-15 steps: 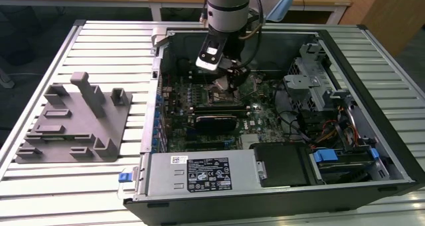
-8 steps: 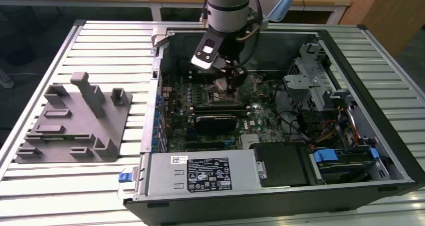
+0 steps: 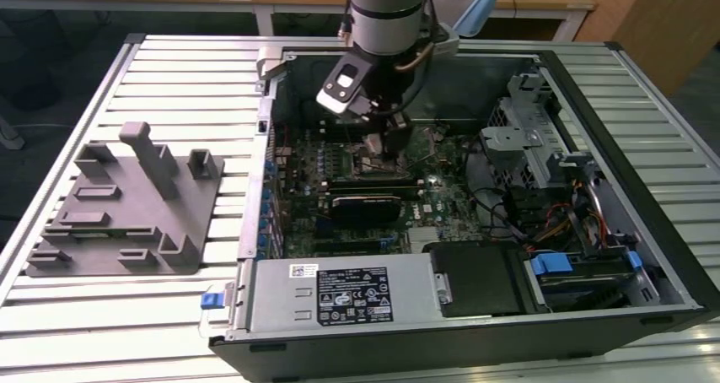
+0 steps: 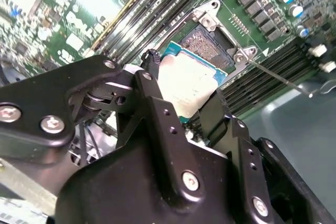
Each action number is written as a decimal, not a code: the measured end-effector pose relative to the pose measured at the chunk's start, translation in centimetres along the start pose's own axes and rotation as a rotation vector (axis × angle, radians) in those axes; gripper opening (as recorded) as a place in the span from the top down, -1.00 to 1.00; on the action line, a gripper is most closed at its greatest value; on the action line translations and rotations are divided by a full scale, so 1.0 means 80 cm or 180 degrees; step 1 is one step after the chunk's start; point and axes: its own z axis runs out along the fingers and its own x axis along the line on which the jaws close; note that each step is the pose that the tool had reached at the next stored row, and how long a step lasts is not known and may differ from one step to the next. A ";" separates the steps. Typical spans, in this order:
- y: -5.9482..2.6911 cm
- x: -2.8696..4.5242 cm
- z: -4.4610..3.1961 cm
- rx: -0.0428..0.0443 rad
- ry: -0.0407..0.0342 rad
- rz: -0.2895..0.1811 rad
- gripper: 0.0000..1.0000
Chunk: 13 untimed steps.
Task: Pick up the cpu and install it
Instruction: 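Place the cpu into insertion slot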
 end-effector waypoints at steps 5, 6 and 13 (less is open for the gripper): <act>0.000 0.0000 0.0015 0.0007 -0.0022 0.0291 -0.09; 0.000 0.0000 0.0018 0.0008 -0.0027 0.0350 -0.09; 0.000 0.0000 0.0032 0.0015 -0.0047 0.0595 -0.09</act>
